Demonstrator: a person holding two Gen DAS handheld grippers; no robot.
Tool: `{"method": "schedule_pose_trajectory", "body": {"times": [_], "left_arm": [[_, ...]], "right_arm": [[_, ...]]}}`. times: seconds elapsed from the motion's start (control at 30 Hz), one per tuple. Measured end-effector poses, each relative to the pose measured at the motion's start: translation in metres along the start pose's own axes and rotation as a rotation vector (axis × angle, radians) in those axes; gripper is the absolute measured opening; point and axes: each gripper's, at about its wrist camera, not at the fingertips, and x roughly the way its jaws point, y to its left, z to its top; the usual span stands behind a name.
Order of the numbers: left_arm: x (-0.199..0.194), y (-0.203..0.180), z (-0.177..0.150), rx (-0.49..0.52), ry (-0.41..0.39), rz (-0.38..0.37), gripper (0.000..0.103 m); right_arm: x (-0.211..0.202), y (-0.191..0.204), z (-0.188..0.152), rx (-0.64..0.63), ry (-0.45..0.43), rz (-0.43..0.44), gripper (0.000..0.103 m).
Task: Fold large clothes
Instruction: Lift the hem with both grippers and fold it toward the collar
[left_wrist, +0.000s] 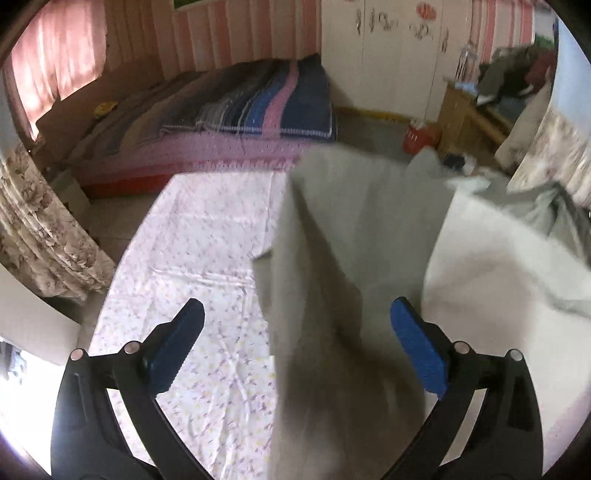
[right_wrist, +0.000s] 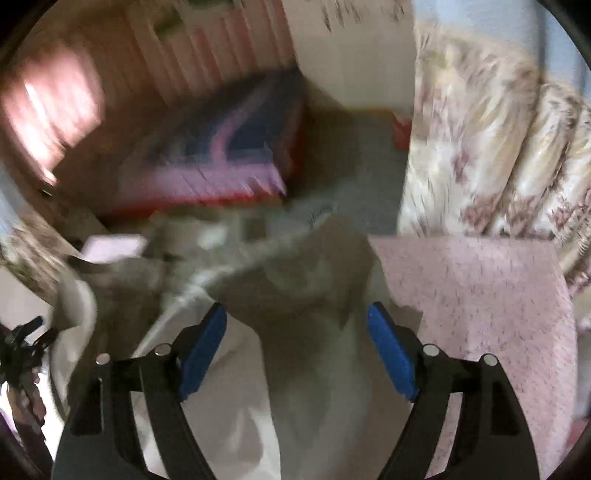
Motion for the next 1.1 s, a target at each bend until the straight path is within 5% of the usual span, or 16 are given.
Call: {"method": "schedule_pose_trajectory", "body": {"times": [0.03, 0.07, 0.1, 0.2, 0.3, 0.37, 0.4, 0.43, 0.5, 0.53, 0.6, 0.63, 0.67, 0.7, 0.93, 1.1], "left_arm": [[0.009, -0.003, -0.001, 0.008, 0.011, 0.019, 0.083], [0.015, -0.003, 0.0, 0.01, 0.03, 0.018, 0.044], [0.024, -0.001, 0.001, -0.007, 0.064, -0.039, 0.021], [0.032, 0.005, 0.011, -0.038, 0.076, -0.057, 0.006], [0.029, 0.016, 0.02, -0.072, 0.071, -0.088, 0.007], [0.028, 0.021, 0.02, -0.061, 0.076, -0.091, 0.011], [0.027, 0.019, 0.019, -0.043, 0.076, -0.077, 0.018], [0.027, 0.017, 0.018, -0.02, 0.071, -0.051, 0.026], [0.029, 0.02, 0.018, -0.005, 0.054, -0.024, 0.078], [0.03, 0.019, 0.018, -0.003, 0.041, -0.024, 0.083], [0.032, 0.017, 0.023, -0.004, 0.044, -0.046, 0.064], [0.035, 0.014, 0.025, -0.003, 0.056, -0.087, 0.041], [0.037, 0.011, 0.026, 0.0, 0.071, -0.104, 0.007], [0.036, 0.009, 0.027, 0.006, 0.066, -0.075, 0.005], [-0.032, 0.036, 0.03, -0.109, -0.17, -0.206, 0.001], [0.048, 0.081, 0.044, -0.318, 0.081, -0.228, 0.019]], "right_arm": [[0.008, 0.006, 0.004, -0.008, 0.017, 0.001, 0.022], [0.013, 0.009, 0.007, -0.024, 0.027, 0.004, 0.001], [0.016, 0.012, 0.011, -0.035, 0.025, -0.02, 0.0], [0.005, 0.009, 0.032, -0.058, -0.137, -0.187, 0.0], [-0.019, -0.014, 0.042, 0.034, -0.29, -0.138, 0.005], [-0.021, -0.021, 0.04, 0.011, -0.209, 0.041, 0.053], [-0.017, -0.02, 0.035, -0.032, -0.134, 0.056, 0.093], [-0.016, -0.019, 0.025, -0.091, -0.121, 0.037, 0.094], [-0.005, -0.019, 0.007, -0.193, -0.101, -0.075, 0.094], [0.007, -0.024, -0.002, -0.217, -0.059, -0.117, 0.094], [0.028, -0.036, -0.013, -0.175, 0.026, -0.078, 0.086], [0.035, -0.04, -0.018, -0.157, 0.041, -0.015, 0.042], [0.034, -0.037, -0.023, -0.169, 0.022, 0.004, 0.025], [0.026, -0.031, -0.026, -0.211, -0.031, -0.043, 0.008], [-0.063, -0.044, -0.014, -0.08, -0.399, 0.166, 0.007], [0.024, -0.104, 0.016, 0.255, -0.081, 0.092, 0.017]]}}
